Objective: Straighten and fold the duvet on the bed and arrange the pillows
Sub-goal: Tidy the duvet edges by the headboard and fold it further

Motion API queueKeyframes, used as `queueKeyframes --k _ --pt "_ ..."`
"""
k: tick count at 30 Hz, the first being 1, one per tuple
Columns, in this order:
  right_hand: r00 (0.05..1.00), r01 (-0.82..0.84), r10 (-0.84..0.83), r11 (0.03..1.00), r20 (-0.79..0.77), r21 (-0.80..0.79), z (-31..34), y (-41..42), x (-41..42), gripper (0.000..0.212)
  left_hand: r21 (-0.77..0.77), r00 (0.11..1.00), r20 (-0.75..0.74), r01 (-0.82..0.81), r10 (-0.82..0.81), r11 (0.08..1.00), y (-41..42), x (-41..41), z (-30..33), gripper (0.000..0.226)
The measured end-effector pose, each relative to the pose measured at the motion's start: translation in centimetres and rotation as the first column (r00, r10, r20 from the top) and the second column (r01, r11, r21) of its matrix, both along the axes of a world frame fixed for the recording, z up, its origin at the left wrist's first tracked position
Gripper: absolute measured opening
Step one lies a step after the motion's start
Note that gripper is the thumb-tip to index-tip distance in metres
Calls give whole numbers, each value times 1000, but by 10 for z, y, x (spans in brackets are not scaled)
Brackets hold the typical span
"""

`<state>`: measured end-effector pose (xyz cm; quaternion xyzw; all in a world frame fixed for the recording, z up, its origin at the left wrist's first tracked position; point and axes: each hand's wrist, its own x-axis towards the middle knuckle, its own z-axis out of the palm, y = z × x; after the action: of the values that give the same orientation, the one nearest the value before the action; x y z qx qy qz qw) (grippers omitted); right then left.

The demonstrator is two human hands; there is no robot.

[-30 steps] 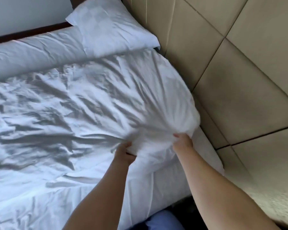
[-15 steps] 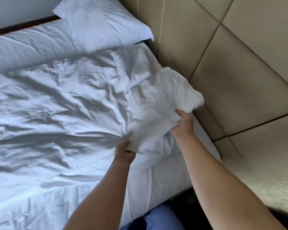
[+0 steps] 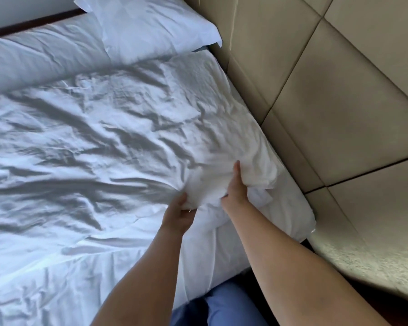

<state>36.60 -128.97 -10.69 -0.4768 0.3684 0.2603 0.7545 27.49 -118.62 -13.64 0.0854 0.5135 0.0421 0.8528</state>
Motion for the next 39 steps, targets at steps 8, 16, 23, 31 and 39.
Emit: queueKeyframes --k 8,16,23,31,39 --pt "959 -26 -25 984 -282 -178 -13 30 -33 67 112 956 -283 -47 77 993 30 -50 22 20" --pt "906 -328 322 944 -275 27 13 115 -105 51 206 963 -267 23 34 978 122 -120 48 22" --pt "923 -341 349 937 -164 76 25 199 -195 23 221 967 -249 109 -52 969 189 -229 49 20" --pt "844 -495 498 866 -199 68 14 273 -298 35 253 944 -320 5 79 967 266 -351 36 14" --pt "797 -529 544 839 -262 129 -7 343 -338 51 192 921 -288 -212 262 958 321 -358 12 18"
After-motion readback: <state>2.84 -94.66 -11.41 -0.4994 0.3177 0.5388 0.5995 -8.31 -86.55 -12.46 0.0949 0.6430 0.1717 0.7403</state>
